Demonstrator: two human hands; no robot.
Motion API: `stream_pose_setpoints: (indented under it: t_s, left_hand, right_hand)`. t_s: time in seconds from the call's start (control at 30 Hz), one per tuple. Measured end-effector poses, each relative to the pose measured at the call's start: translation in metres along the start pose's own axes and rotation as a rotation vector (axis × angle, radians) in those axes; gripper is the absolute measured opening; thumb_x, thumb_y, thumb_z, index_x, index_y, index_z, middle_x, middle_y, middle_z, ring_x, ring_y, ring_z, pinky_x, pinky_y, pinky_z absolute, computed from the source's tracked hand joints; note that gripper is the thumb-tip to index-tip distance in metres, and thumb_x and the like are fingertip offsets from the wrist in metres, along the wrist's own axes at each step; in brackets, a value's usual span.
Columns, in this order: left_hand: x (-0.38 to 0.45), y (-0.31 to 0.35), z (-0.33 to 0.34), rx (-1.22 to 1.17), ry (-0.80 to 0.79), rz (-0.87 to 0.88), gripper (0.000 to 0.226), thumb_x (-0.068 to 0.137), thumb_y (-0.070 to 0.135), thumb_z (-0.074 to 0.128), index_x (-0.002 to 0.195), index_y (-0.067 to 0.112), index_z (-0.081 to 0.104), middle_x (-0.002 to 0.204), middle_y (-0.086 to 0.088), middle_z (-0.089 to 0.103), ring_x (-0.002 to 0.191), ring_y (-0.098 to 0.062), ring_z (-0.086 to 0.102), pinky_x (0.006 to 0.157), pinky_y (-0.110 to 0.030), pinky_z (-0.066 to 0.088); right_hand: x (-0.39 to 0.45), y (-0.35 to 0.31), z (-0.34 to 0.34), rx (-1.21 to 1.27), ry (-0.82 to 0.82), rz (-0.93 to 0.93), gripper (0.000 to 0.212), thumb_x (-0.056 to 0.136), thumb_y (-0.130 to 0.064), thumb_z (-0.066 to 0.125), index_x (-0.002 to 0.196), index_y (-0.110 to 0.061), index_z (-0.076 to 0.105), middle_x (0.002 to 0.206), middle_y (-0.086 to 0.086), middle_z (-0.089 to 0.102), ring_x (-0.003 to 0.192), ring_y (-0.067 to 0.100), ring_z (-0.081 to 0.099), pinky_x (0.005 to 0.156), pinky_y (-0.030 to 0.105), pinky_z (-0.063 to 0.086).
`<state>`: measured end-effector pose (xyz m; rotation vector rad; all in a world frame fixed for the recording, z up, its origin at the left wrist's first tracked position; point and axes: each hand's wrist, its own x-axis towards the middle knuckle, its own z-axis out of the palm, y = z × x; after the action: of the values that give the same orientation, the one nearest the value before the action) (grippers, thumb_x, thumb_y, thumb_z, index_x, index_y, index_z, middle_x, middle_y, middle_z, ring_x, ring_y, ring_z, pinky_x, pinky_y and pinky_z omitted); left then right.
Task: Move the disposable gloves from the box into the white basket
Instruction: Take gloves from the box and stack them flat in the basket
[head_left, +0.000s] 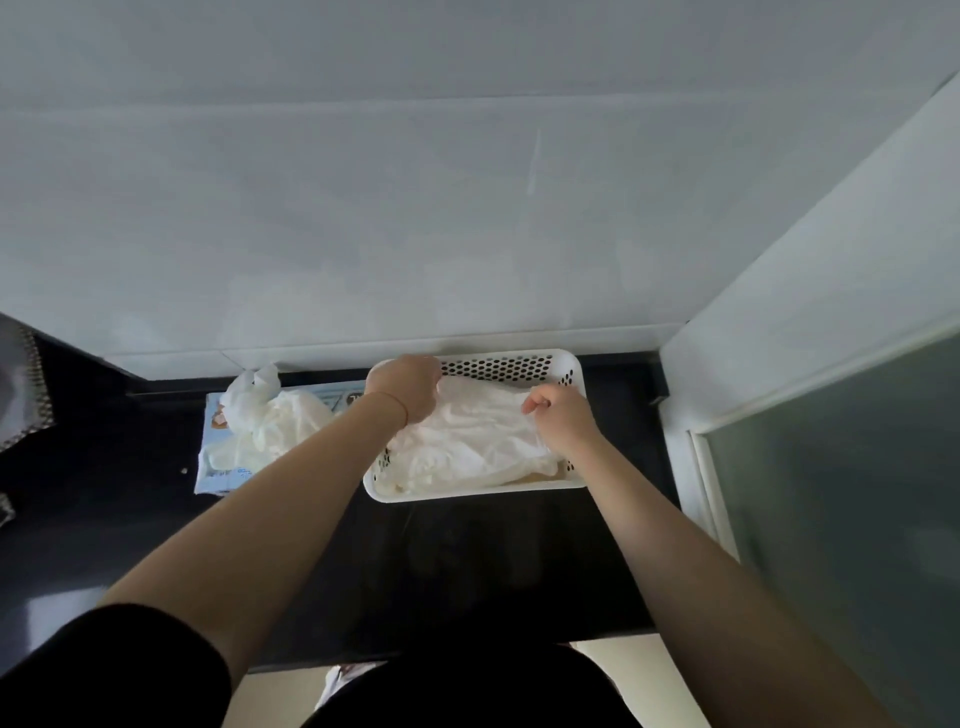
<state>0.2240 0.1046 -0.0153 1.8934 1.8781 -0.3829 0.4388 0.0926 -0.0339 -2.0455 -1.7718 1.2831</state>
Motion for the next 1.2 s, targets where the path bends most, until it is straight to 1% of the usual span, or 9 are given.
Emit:
stream_pose_setpoints:
  t_s: [0.17,0.23,0.33,0.73,0.83,0.9,1.0,1.07,1.2]
  left_hand:
    - [-0.016,0.021,0.021,0.172,0.315,0.109,0.027,0.091,0.013,0.048,0.118,0.016,0.051,0.112,-0.006,0.057,0.097,-0.028,0.06,0.065,-0.036,0.042]
    - [-0.022,0.029,0.031,0.095,0.205,0.152,0.034,0.095,0.034,0.051,0.126,0.02,0.047,0.12,-0.006,0.053,0.098,-0.029,0.061,0.07,-0.038,0.048]
    - [-0.024,0.029,0.044,0.064,-0.055,0.091,0.071,0.087,0.061,0.057,0.145,0.033,0.029,0.133,-0.006,0.046,0.101,-0.029,0.063,0.07,-0.034,0.046]
    - [-0.02,0.011,0.063,-0.123,-0.19,-0.034,0.122,0.062,0.061,0.081,0.152,0.044,-0.001,0.15,-0.012,0.036,0.13,-0.033,0.046,0.098,-0.046,0.048]
    - [-0.02,0.006,0.055,-0.258,-0.168,-0.002,0.11,0.069,0.062,0.076,0.152,0.043,0.007,0.142,-0.013,0.044,0.122,-0.033,0.053,0.099,-0.046,0.048]
    - [-0.025,-0.001,0.044,-0.329,-0.082,0.018,0.077,0.084,0.058,0.064,0.149,0.039,0.027,0.122,-0.011,0.055,0.108,-0.029,0.059,0.092,-0.041,0.05]
    - [-0.037,-0.016,0.023,-0.411,0.16,-0.027,0.023,0.095,0.038,0.053,0.113,0.029,0.064,0.096,0.0,0.058,0.088,-0.023,0.064,0.07,-0.032,0.051]
    - [-0.046,-0.033,0.012,-0.413,0.283,-0.074,0.018,0.094,0.033,0.052,0.096,0.024,0.068,0.088,0.005,0.058,0.081,-0.02,0.061,0.062,-0.028,0.042]
    - [-0.064,-0.08,-0.001,-0.367,0.428,-0.144,0.018,0.092,0.032,0.056,0.099,0.021,0.068,0.098,0.002,0.062,0.08,-0.018,0.057,0.063,-0.028,0.041]
  right_hand:
    - [0.01,0.005,0.01,-0.15,-0.031,-0.068,0.027,0.096,-0.01,0.05,0.12,-0.012,0.063,0.126,0.003,0.062,0.098,0.016,0.061,0.077,0.024,0.044]
    - [0.011,0.006,0.012,-0.198,-0.035,-0.083,0.033,0.093,-0.01,0.056,0.125,-0.015,0.06,0.128,0.003,0.059,0.106,0.018,0.06,0.084,0.026,0.046]
    - [0.008,0.008,0.013,-0.296,-0.027,-0.117,0.041,0.092,0.0,0.052,0.131,-0.013,0.055,0.133,0.006,0.052,0.11,0.024,0.059,0.09,0.031,0.048]
    - [0.0,0.006,0.018,-0.684,0.023,-0.166,0.049,0.093,-0.006,0.054,0.14,-0.007,0.039,0.14,0.017,0.038,0.1,0.026,0.062,0.081,0.033,0.052]
    - [-0.007,-0.014,0.013,-0.681,0.071,-0.169,0.045,0.093,-0.004,0.051,0.136,-0.014,0.044,0.135,0.019,0.036,0.082,0.024,0.057,0.067,0.031,0.046]
    - [-0.011,-0.035,0.013,-0.67,0.129,-0.224,0.047,0.091,0.0,0.049,0.136,-0.016,0.043,0.135,0.021,0.036,0.076,0.025,0.056,0.061,0.031,0.042]
    - [-0.014,-0.07,0.03,-0.587,0.163,-0.327,0.044,0.092,0.0,0.047,0.133,-0.014,0.047,0.122,0.017,0.047,0.069,0.026,0.054,0.057,0.032,0.04]
    - [-0.019,-0.093,0.05,-0.505,0.123,-0.407,0.027,0.094,-0.005,0.046,0.119,-0.011,0.056,0.11,0.011,0.054,0.075,0.027,0.057,0.059,0.033,0.041]
    - [-0.029,-0.126,0.094,-0.35,0.024,-0.462,0.013,0.096,-0.017,0.05,0.095,-0.013,0.062,0.09,0.0,0.055,0.083,0.024,0.06,0.064,0.03,0.041]
